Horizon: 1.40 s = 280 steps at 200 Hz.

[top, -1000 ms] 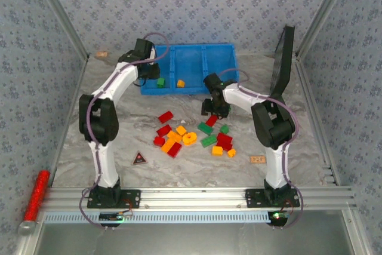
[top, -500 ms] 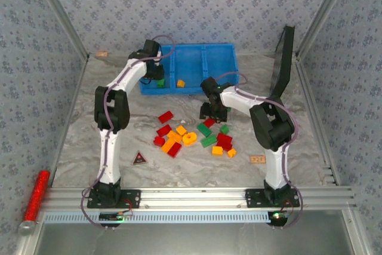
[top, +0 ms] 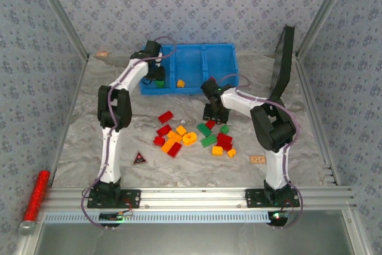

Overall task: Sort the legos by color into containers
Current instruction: Place the lego in the container, then pick up the lego from the center of the table, then place the lego in the container.

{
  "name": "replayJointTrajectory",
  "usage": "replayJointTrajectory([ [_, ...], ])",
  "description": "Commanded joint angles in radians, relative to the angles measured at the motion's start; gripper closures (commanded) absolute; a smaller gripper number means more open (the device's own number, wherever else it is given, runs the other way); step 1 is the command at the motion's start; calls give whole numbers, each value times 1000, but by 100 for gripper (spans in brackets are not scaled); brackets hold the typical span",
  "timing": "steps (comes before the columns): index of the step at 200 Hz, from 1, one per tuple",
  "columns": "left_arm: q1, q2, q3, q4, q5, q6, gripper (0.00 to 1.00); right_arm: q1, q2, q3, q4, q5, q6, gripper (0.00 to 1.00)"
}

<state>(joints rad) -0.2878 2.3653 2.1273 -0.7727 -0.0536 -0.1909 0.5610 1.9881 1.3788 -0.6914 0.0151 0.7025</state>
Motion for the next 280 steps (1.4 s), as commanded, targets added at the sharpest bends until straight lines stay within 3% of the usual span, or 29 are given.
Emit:
replayJointTrajectory([
  [1, -1, 6, 8, -45, -3, 17, 57, 18, 47, 0, -32, -24, 21, 50],
  [31, -2, -30, 6, -44, 19, 21, 52, 22, 55, 2, -33, -14, 18, 61],
  [96, -23, -239, -29, -80, 68, 68, 46, 22, 14, -1, -43, 63, -52, 75],
  [142, -67, -453, -267, -94, 182, 21, 45, 18, -105, 47, -79, 164, -178, 78],
  [163, -122, -538, -423, -81, 195, -80, 44, 7, -147, 86, -94, 216, -243, 78],
  [184, -187, -613, -585, -6, 284, -251, 44, -12, -176, 117, -67, 256, -323, 79],
  [202, -263, -662, -686, 66, 293, -404, 43, -44, -180, 145, -12, 281, -397, 79],
  [251, -445, -637, -729, 143, 288, -747, 42, -155, -86, 246, 176, 206, -496, 80],
  [280, -501, -562, -659, 47, 242, -861, 42, -185, 26, 335, 239, 157, -565, 80],
])
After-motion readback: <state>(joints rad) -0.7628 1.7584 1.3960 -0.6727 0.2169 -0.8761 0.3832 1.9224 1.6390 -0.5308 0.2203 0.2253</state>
